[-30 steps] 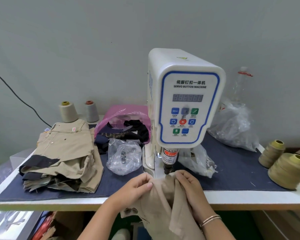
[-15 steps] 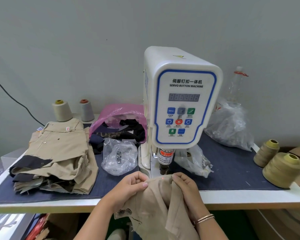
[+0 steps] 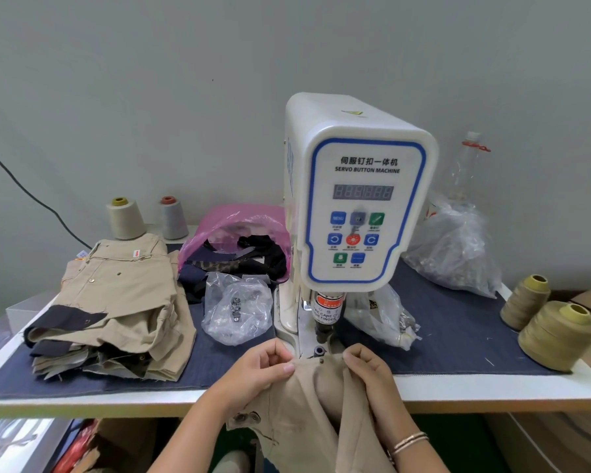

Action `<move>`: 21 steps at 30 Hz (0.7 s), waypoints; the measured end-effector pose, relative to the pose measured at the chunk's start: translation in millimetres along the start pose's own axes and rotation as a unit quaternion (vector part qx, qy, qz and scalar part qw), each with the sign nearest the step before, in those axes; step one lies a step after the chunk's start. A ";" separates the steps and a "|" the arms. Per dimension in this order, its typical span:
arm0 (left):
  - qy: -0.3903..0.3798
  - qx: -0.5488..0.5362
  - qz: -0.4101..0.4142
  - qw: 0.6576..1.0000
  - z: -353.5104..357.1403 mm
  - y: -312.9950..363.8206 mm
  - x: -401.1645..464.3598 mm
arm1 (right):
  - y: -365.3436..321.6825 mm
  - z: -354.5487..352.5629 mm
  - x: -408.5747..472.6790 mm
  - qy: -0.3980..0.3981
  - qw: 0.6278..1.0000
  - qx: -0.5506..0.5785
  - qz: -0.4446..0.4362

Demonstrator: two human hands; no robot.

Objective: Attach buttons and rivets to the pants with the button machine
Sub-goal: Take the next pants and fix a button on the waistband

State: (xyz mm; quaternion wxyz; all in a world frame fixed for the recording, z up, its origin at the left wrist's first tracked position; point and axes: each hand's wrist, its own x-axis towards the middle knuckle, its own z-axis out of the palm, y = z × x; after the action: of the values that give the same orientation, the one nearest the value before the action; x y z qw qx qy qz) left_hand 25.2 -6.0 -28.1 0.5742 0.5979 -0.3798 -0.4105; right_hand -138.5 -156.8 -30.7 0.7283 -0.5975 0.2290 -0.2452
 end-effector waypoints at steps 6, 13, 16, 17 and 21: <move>0.133 0.135 0.096 0.977 -0.6 -11.3 -6.7 | -22.9 -18.4 -4.4 0.014 0.989 -0.138 -0.054; 0.174 0.188 0.080 0.963 -10.6 -12.8 4.7 | -67.5 -53.4 77.3 0.137 0.860 -0.492 -0.016; 0.148 0.182 0.037 0.971 -16.9 -13.2 9.8 | -64.8 -47.0 105.4 0.058 0.749 -0.659 0.039; 0.143 0.181 0.031 0.972 -18.4 -13.7 10.7 | -62.6 -43.8 111.7 0.052 0.723 -0.687 0.049; 0.150 0.181 0.034 0.971 -19.4 -17.1 11.0 | -50.1 -36.0 124.4 0.085 0.678 -0.728 0.049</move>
State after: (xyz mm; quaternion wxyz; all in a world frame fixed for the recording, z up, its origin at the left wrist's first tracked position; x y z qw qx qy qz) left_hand 47.0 -8.0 -45.7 0.5203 0.7335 -0.3777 -0.2205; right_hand -68.8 -270.8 7.0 0.0516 -0.9035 0.4251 -0.0148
